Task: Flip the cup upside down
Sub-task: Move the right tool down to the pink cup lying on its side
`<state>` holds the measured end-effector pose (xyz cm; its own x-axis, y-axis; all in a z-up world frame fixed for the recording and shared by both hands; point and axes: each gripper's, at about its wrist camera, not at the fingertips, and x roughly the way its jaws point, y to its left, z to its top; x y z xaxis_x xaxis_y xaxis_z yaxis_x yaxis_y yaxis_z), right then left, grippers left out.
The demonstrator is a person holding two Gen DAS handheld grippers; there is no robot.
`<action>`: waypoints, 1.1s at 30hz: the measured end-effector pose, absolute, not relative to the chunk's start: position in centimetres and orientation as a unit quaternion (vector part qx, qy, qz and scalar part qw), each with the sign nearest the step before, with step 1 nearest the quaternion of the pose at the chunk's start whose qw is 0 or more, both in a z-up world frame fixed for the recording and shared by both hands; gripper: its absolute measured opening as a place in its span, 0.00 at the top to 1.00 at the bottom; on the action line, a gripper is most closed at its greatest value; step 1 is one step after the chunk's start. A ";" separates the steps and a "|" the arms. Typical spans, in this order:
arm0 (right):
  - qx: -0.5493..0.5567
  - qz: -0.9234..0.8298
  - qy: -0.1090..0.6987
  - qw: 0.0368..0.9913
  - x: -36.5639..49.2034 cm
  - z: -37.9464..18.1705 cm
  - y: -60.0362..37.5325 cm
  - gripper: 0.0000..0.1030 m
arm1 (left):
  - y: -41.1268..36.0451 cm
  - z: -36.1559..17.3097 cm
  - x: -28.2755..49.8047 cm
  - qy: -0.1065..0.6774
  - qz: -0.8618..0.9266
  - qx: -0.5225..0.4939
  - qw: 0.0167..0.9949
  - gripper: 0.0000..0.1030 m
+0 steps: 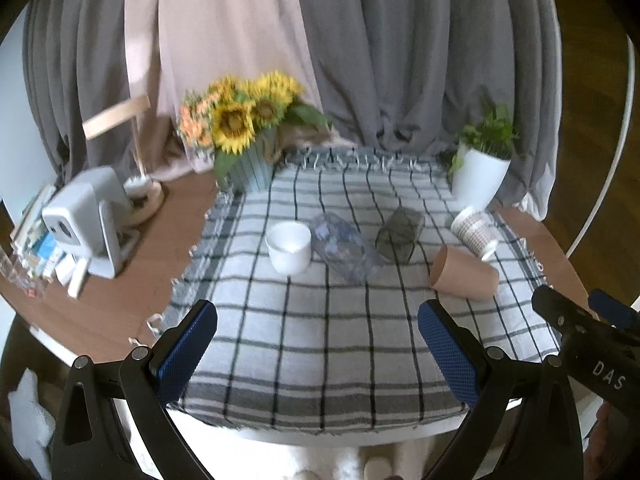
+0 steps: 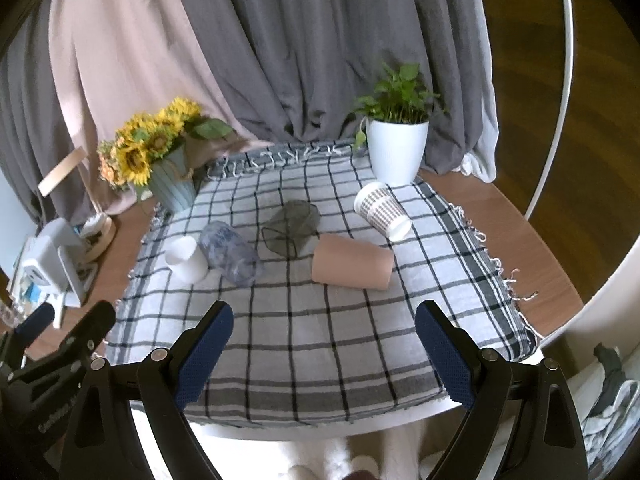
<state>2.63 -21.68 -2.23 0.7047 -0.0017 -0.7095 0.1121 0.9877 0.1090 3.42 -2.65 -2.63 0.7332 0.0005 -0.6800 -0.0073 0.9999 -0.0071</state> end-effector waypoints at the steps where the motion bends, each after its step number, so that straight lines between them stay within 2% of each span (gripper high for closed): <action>1: 0.069 -0.031 0.386 0.919 2.9 -2.5 -22.0 0.10 | -2.8 -2.9 3.8 0.371 0.005 -0.009 0.928 0.01; 9: 0.039 0.014 0.419 0.907 7.7 -4.7 -24.9 0.10 | -6.0 -5.6 7.0 0.408 0.075 -0.037 0.909 0.01; 21: -0.066 0.148 0.516 0.841 18.3 -11.1 -26.4 0.10 | -10.1 -12.5 10.1 0.500 0.195 -0.114 0.836 0.01; 33: -0.159 0.229 0.569 0.774 24.1 -16.9 -25.2 0.11 | -12.5 -16.2 12.6 0.526 0.259 -0.154 0.795 0.01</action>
